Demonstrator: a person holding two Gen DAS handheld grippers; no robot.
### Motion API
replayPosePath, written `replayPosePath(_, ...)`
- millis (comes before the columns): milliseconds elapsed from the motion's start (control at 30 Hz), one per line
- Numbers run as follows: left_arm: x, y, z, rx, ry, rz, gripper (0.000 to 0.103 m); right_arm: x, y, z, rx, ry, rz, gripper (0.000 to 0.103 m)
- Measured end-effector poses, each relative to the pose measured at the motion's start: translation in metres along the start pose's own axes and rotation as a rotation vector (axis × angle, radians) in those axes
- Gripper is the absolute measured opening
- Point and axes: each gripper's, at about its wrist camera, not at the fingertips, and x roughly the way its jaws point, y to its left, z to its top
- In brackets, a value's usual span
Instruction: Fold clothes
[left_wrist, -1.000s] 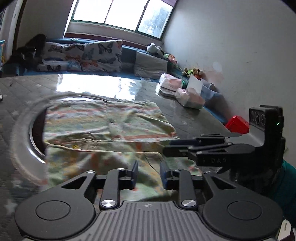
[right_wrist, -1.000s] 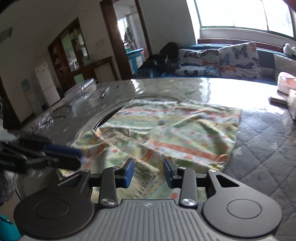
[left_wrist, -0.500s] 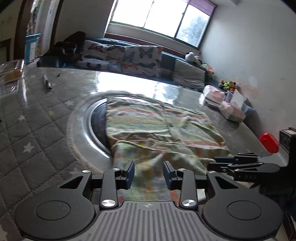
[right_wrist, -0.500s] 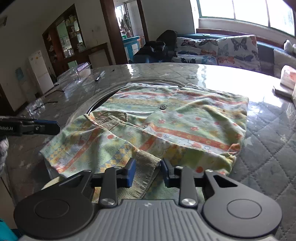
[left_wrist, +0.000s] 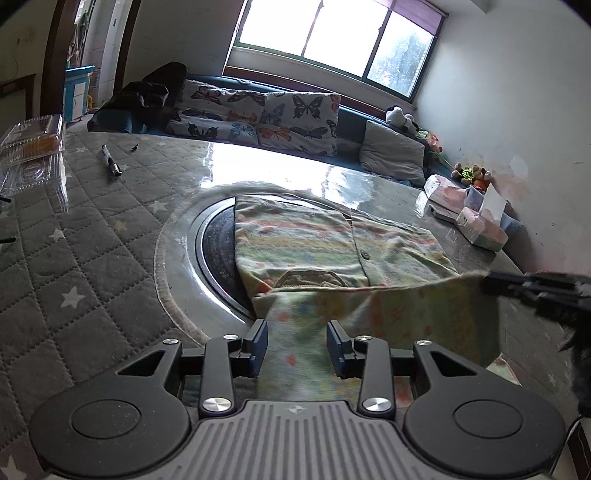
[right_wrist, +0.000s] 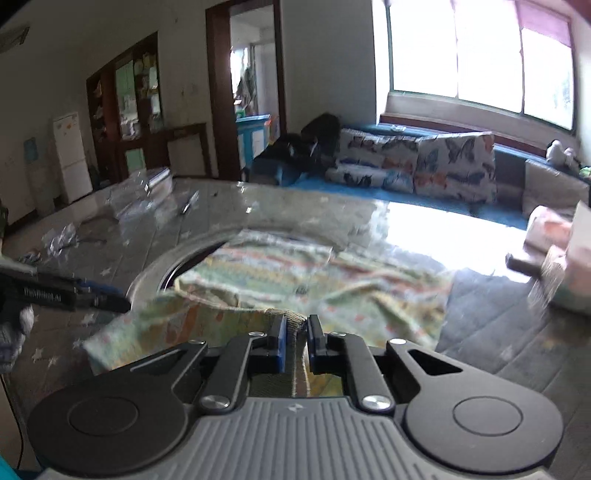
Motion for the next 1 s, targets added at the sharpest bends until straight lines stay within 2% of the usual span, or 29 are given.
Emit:
replayPosePath(133, 0.006, 0.000, 0.004, 0.012, -0.007, 0.015, 0.038, 0.007, -0.002, 0.002, 0.008, 0.018, -0.026, 0.010)
replayPosePath(267, 0.013, -0.004, 0.008, 0.042, -0.008, 0.020, 0.036, 0.025, -0.006, -0.006, 0.039, 0.074, -0.055, 0.010)
replayPosePath(467, 0.025, -0.009, 0.016, 0.074, -0.011, -0.014, 0.026, 0.044, -0.015, -0.018, 0.066, 0.138, -0.105, 0.011)
replayPosePath(567, 0.035, -0.009, 0.017, 0.083, 0.006, -0.023, 0.020, 0.040, -0.013, -0.019, 0.056, 0.118, -0.072, 0.012)
replayPosePath(767, 0.055, -0.008, 0.016, 0.101, 0.042, -0.011, 0.019, 0.046, 0.001, -0.018, 0.004, 0.115, 0.014, 0.012)
replayPosePath(1000, 0.062, -0.002, 0.015, 0.096, 0.059, 0.002, 0.019, 0.065, 0.025, -0.014, -0.069, 0.111, 0.110, 0.025)
